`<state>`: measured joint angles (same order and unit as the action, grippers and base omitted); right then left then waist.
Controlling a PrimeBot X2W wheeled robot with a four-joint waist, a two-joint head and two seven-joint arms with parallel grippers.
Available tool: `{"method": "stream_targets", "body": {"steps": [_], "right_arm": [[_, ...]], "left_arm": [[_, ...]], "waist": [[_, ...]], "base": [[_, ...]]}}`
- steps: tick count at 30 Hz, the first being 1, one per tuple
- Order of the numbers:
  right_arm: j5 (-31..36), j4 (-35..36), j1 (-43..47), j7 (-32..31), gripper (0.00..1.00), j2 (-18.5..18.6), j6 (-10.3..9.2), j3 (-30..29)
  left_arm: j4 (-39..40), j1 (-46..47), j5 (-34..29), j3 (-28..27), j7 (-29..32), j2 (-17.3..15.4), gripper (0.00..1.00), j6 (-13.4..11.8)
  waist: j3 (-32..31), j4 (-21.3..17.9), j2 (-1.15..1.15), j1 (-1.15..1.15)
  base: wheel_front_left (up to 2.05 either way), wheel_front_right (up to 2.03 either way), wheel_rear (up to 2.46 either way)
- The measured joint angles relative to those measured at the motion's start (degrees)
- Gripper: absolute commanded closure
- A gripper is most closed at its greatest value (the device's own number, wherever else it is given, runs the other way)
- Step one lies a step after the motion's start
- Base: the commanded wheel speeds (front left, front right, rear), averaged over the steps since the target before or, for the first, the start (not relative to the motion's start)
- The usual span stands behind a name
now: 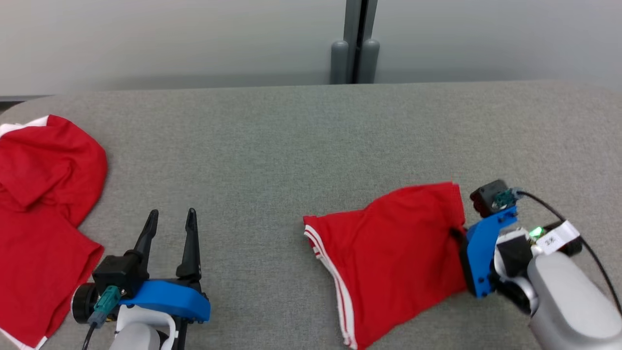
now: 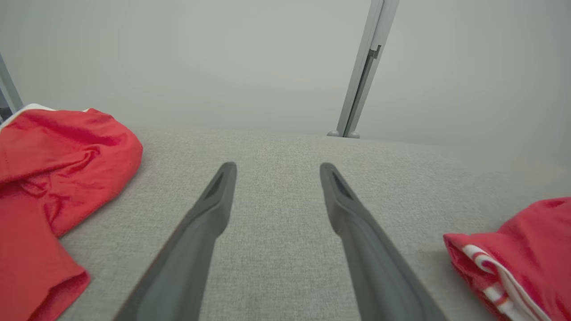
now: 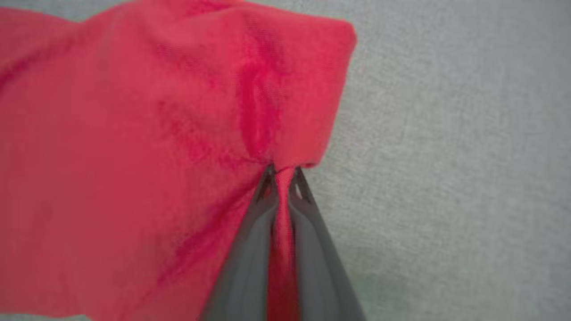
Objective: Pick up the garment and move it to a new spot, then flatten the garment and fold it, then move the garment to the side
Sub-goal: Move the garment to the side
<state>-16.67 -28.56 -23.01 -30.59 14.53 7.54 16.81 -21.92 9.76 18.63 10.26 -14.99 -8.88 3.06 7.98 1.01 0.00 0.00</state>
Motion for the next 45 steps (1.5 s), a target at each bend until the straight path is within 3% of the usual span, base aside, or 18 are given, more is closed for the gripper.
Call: {"method": "stream_targets", "body": {"steps": [9, 16, 27, 37, 42, 43, 44, 45], "right_arm": [[1.0, -1.4, -16.8, 4.4, 1.00, 8.8, -0.03, 6.0], [3.2, -8.3, -27.2, 9.6, 1.00, 13.3, -0.03, 3.8], [11.5, -17.2, -35.0, 20.0, 1.00, 19.2, -0.04, -8.5], [21.4, -18.4, -35.5, 26.9, 1.00, 21.2, -0.03, -17.6], [26.2, -18.5, -35.5, 27.2, 1.00, 21.1, -0.03, -23.5], [27.1, -18.5, -35.4, 27.1, 0.69, 20.7, -0.03, -25.0], [28.2, -18.5, -35.3, 26.3, 0.00, 20.2, -0.03, -26.4], [29.1, -18.5, -35.1, 26.1, 0.00, 19.5, -0.03, -28.0]], "left_arm": [[4.3, 1.9, -1.2, -1.0, 0.0, 0.5, 0.00, 0.2], [8.0, 4.0, -2.5, -1.5, 0.0, 0.4, 0.00, 0.6], [14.7, 8.2, -4.1, -1.7, 0.6, -1.8, 0.00, 0.9], [18.1, 10.0, -4.6, -0.5, 2.3, -3.1, 0.00, 1.0], [19.2, 10.6, -4.9, -0.2, 2.6, -3.4, 0.00, 1.0], [19.4, 10.7, -5.0, -0.1, 2.7, -3.5, 0.00, 1.0], [19.4, 10.8, -5.0, -0.1, 2.8, -3.6, 0.00, 1.0], [19.4, 10.9, -5.0, 0.0, 2.8, -3.7, 0.00, 1.0]], "waist": [[5.6, -4.1, 0.00, 0.00], [11.5, -8.1, 0.01, 0.00], [20.6, -11.0, 0.01, 0.01], [26.4, -8.4, 0.01, 0.00], [28.1, -6.9, 0.01, 0.00], [28.3, -6.7, 0.01, 0.00], [28.4, -6.5, 0.00, 0.00], [28.4, -6.4, 0.00, 0.00]], "base": [[0.00, 0.00, 0.00], [0.00, 0.00, 0.00], [0.00, 0.00, 0.00], [0.00, 0.00, 0.00], [0.00, 0.00, 0.00], [0.00, 0.00, 0.00], [0.00, 0.00, 0.00], [0.00, 0.00, 0.00]]}}
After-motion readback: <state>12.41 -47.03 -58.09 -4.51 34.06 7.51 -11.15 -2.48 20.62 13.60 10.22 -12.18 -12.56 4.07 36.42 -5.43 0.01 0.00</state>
